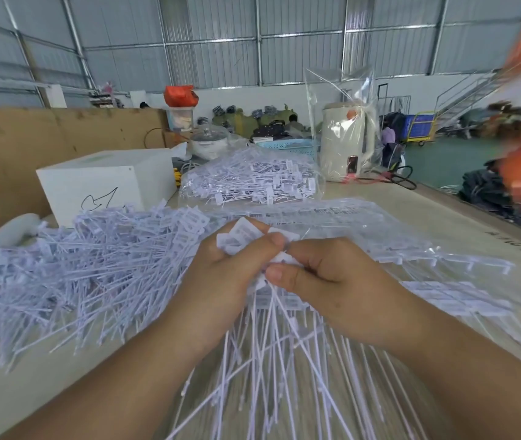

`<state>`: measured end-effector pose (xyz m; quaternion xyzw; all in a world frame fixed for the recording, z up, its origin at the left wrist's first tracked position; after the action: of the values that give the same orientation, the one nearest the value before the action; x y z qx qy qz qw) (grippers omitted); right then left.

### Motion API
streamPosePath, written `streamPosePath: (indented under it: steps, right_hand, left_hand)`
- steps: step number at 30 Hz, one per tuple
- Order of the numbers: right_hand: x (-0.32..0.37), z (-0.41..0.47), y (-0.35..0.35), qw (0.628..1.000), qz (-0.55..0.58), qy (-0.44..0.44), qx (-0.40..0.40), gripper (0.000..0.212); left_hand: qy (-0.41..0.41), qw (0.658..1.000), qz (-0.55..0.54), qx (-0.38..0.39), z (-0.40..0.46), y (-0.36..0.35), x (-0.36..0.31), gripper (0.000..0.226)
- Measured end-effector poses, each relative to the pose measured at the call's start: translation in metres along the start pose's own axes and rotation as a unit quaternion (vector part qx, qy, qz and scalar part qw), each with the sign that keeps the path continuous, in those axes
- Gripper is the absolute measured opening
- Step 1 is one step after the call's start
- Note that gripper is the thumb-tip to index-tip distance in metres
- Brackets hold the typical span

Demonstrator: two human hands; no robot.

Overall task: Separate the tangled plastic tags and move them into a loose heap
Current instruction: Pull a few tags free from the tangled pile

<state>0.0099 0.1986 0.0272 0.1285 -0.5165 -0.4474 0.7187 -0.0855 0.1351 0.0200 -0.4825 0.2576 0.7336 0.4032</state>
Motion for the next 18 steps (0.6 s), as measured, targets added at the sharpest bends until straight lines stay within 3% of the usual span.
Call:
streamPosePath:
  steps: [4, 11, 18]
  right_hand:
    - [-0.005, -0.001, 0.004, 0.999, 0.0, -0.023, -0.03, 0.032]
    - [-0.004, 0.0, 0.002, 0.998, -0.039, -0.047, 0.035, 0.026]
    - [-0.001, -0.001, 0.009, 0.995, -0.068, -0.073, 0.031, 0.023]
  left_hand:
    - [0.024, 0.999, -0.017, 0.043, -0.001, -0.006, 0.006, 0.042]
    - [0.012, 0.999, -0.035, -0.034, -0.001, 0.004, 0.003, 0.006]
    - [0.0, 0.996, -0.066, -0.058, -0.002, 0.004, -0.002, 0.026]
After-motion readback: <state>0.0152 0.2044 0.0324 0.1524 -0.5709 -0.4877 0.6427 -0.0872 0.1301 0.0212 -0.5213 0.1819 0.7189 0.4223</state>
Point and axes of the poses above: each hand's wrist, its own z-axis towards the middle knuckle, its own y-axis out of the back of the hand, x = y × z, the point moved 9 cm from there along z, towards the middle knuckle, and after that the axes turned 2 degrees about -z, right-handed, at the moved point
